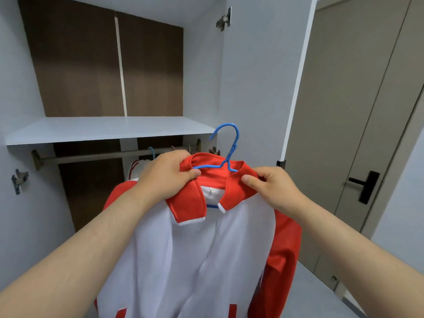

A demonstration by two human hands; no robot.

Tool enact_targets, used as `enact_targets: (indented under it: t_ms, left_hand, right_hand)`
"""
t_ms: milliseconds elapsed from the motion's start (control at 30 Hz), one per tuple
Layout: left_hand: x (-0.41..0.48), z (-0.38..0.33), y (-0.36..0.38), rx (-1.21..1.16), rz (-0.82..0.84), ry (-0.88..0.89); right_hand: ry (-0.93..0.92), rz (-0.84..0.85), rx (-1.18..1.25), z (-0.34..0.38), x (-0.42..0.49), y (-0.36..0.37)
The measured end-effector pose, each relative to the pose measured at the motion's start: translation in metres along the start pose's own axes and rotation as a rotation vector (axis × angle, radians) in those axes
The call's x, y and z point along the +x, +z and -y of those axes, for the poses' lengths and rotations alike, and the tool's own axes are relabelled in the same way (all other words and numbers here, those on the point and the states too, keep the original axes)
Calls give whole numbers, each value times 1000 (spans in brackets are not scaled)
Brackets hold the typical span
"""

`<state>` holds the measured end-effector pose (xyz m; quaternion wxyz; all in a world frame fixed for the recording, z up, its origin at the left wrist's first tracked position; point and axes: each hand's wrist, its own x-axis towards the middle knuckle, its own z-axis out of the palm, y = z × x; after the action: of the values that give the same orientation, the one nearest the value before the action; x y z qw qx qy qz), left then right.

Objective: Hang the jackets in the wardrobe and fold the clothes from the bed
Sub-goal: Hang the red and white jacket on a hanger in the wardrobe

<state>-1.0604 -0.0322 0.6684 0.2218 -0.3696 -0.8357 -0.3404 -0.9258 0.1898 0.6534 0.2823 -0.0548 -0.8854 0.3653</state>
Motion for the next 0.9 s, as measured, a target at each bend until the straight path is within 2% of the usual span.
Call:
enact_targets:
  t_ms: [100, 200, 300, 400, 533, 667, 900]
  left_hand:
    - [7, -9, 21, -35, 77, 83]
    - [17, -21, 36, -368, 294, 134]
    - [24, -27, 50, -658, 475, 21]
    - [29, -40, 75, -596, 543, 148]
    - [30, -84, 121, -538, 563, 176]
    - [33, -143, 169, -482, 610, 285]
    - [43, -261, 246, -439, 505, 475]
  right_hand:
    - [81, -52, -117, -21, -8, -8]
    - [192, -167, -60, -40, -22, -24]
    - [261, -257, -30, -53, -44, -47]
    - [297, -352, -46, -67, -67, -78]
    - [388, -447, -18, -88, -102, -124]
    - [469, -548, -43, -110, -141, -172]
    - [525, -697, -82, -154, -196, -262]
